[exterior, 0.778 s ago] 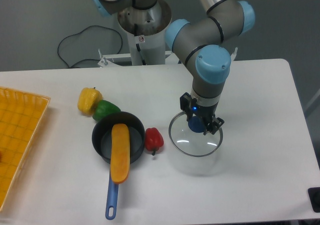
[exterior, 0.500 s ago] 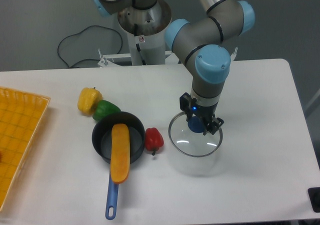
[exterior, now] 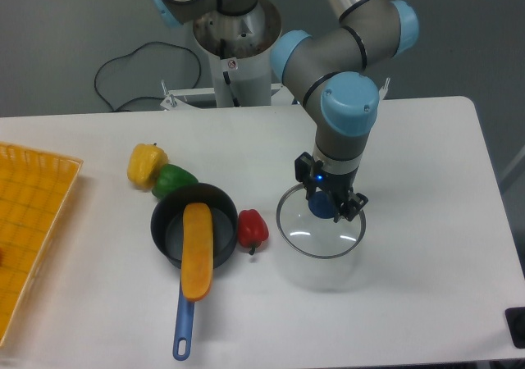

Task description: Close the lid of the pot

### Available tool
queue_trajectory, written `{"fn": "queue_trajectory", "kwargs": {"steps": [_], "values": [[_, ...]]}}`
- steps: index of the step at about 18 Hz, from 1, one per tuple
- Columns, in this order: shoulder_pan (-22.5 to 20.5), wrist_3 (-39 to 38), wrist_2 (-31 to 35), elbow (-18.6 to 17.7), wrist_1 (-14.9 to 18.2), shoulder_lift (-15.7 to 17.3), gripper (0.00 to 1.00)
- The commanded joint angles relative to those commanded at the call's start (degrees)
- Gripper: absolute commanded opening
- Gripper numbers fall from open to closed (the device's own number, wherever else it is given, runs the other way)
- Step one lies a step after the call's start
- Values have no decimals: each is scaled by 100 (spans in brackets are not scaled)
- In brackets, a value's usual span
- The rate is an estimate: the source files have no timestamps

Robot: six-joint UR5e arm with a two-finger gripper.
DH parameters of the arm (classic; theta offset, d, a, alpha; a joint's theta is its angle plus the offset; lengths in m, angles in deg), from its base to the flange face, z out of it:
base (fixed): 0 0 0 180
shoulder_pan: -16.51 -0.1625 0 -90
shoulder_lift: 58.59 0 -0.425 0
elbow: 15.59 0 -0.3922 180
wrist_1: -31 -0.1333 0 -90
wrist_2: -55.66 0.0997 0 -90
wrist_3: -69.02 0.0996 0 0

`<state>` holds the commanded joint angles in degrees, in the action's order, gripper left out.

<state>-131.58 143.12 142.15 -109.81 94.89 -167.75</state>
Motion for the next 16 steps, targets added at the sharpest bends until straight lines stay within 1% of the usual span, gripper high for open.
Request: {"fn": "queue_trajectory", "kwargs": {"steps": [4,6,7,10,12,14,16], "values": [[-9,0,-9,-52,0,0,63],[0,-52,-131,-61,9,0,63],[17,-201,-262,-62,0,9,63],[35,-264,-299,-105,9,61,63],[44,-281,-360,-123,17,114,63],[53,-351,-492,-237,9,263,63],[62,-378,-545,-325,9,342,63]]}}
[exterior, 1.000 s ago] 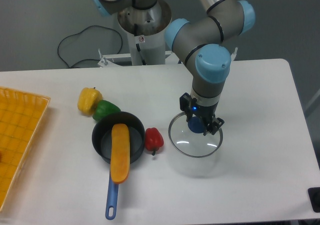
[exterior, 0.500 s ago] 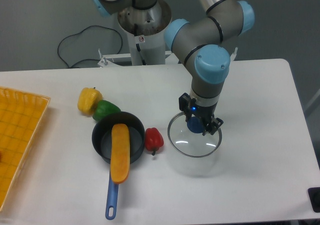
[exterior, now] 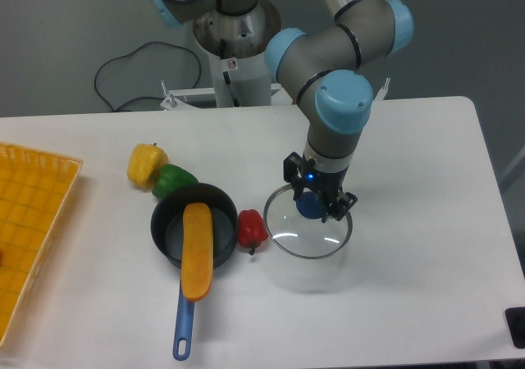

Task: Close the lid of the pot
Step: 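Carry the glass lid over the black pan and lower it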

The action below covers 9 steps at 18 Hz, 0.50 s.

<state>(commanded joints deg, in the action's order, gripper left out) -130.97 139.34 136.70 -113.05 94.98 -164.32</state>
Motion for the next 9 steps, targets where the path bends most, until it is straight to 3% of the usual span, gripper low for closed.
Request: {"fn": "queue_trajectory", "kwargs": {"steps": [9], "values": [[448,-939,-360,-36,-17,255,63]]}}
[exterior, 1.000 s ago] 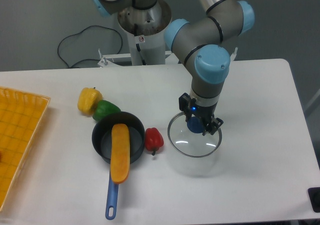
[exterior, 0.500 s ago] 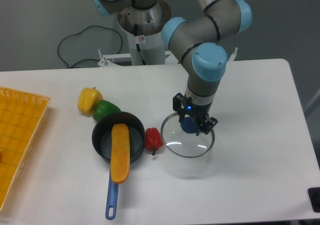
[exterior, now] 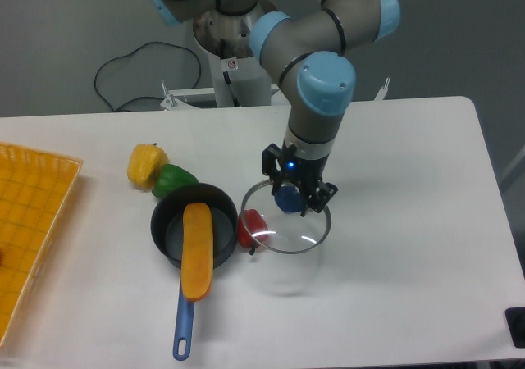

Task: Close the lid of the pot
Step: 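Carry the glass lid over the black pan and lower it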

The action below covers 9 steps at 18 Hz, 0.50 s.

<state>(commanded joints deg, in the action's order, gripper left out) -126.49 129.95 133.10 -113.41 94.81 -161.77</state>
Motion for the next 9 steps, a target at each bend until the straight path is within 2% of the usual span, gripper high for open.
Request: {"fn": "queue_trajectory", "kwargs": {"steps": [9], "values": [[378,-651,-89,-237,-26,422,63]]}}
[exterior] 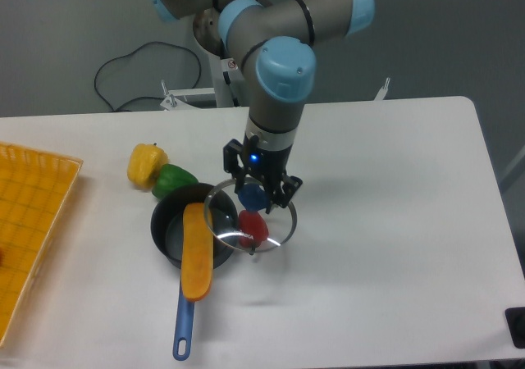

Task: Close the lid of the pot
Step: 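Carry the glass lid over the black pan and lower it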

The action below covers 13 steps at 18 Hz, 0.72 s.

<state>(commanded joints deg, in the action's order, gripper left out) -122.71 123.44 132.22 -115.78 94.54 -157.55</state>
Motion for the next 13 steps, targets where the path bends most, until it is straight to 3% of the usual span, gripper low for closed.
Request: {"fn": "queue_trajectory", "kwargs": {"steps": [5,13], "values": [[369,-414,61,9,-44,9,63],[563,-589,140,0,-131,88,63]]}}
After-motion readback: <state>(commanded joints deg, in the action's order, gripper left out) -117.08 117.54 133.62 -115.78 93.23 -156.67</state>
